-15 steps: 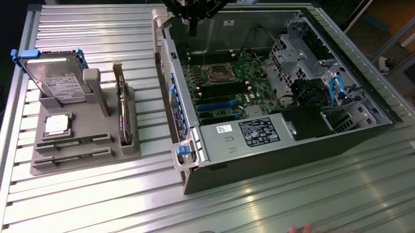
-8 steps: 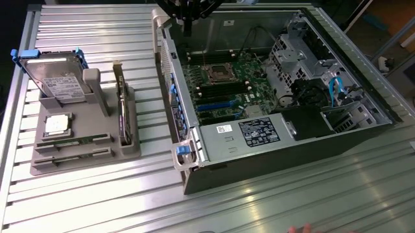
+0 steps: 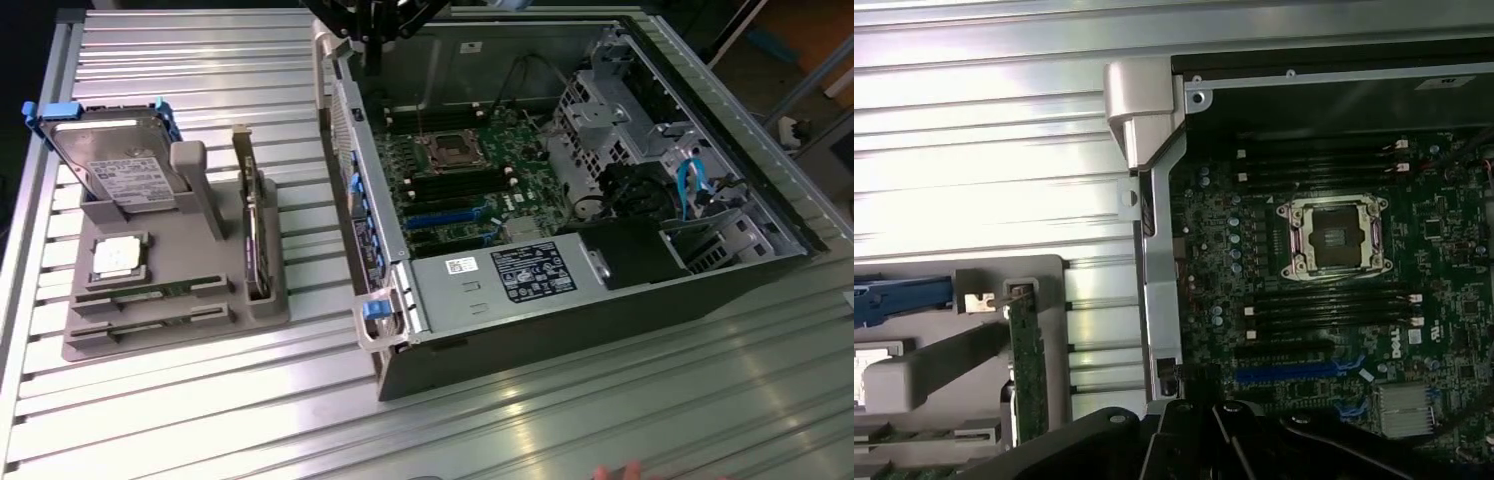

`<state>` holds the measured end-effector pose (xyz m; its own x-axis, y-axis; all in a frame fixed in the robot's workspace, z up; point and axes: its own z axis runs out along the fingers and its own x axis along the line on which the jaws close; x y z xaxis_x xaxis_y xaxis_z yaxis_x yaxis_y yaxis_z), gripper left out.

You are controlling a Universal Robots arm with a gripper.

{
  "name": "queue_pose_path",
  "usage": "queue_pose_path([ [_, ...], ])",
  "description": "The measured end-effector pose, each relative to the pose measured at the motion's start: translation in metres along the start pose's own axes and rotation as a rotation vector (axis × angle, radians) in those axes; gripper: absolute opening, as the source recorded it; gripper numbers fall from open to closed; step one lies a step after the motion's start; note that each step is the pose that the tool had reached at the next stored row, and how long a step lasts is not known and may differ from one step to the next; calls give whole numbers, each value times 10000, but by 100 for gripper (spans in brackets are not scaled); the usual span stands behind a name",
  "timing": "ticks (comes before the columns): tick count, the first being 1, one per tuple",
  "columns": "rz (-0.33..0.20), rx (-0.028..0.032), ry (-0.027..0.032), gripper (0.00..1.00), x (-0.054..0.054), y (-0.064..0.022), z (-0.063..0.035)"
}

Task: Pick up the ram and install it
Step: 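Reach for the ram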

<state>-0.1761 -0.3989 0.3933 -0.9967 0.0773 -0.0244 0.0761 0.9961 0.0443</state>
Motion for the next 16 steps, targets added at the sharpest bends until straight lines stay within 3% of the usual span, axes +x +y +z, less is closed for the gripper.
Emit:
queue_pose_path([
  [16, 0, 0, 0, 11, 342, -26, -9],
])
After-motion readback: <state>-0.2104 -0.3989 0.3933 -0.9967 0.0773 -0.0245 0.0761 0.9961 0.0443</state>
